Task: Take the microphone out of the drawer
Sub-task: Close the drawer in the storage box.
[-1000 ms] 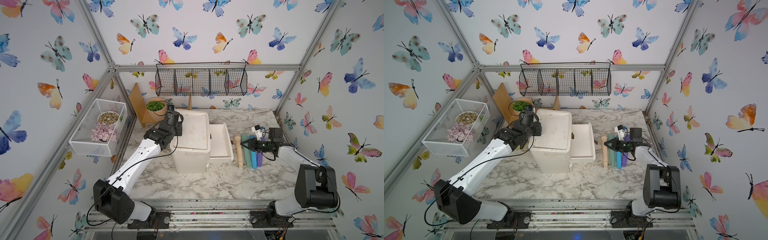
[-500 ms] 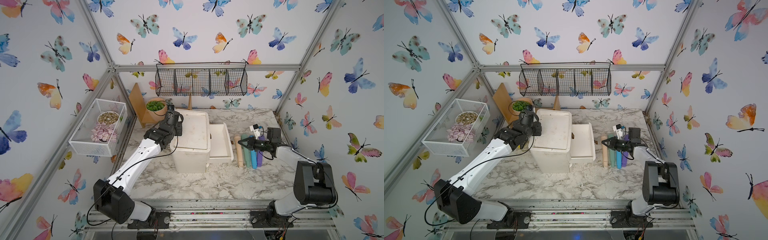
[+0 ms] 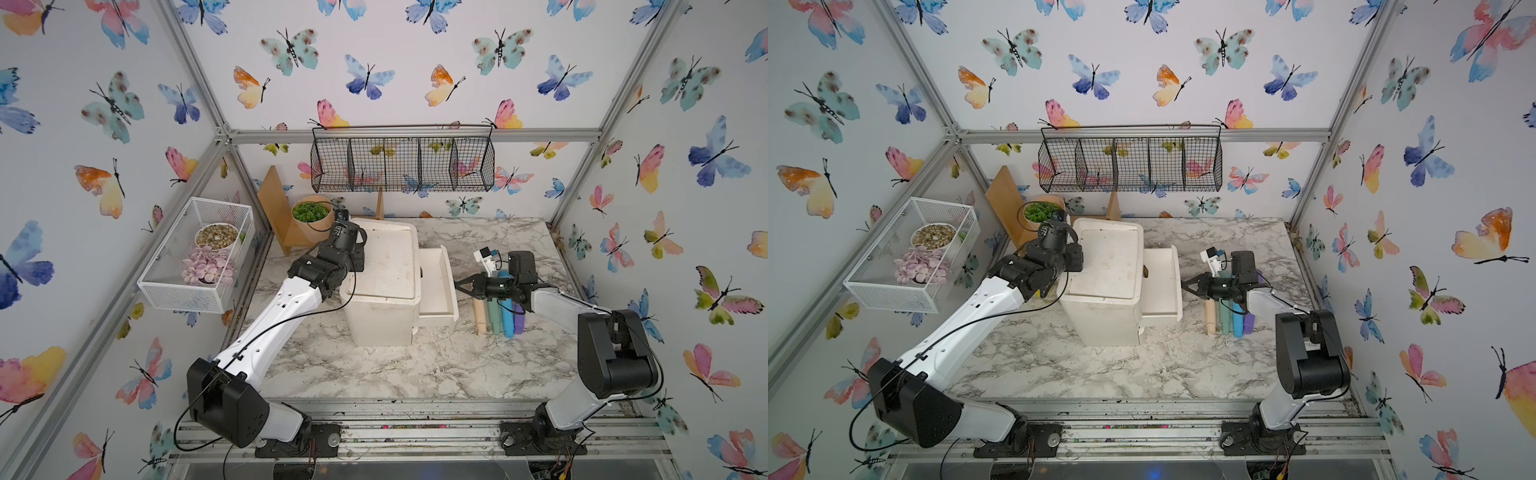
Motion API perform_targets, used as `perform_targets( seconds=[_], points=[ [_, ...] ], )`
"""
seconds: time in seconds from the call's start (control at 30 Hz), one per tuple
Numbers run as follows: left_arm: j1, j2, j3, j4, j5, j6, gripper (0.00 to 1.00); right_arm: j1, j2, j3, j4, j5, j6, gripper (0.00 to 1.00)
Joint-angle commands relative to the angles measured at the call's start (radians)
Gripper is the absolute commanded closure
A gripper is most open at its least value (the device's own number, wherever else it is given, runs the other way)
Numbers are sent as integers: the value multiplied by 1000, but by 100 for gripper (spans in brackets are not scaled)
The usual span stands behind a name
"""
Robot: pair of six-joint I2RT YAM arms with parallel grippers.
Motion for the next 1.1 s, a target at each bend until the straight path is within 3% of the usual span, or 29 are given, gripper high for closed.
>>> perform_targets(
  seconds=[0.0, 0.77, 1.07],
  points=[
    [-1, 29, -21, -25, 0, 29, 100, 50, 24, 32, 38, -1, 24, 97],
    [-1, 19, -36, -23, -3, 30, 100, 260, 169, 152, 151, 34, 127, 94],
    [-2, 18, -37, -23, -6, 37, 100, 259, 116, 171, -55, 139, -29, 86]
  ],
)
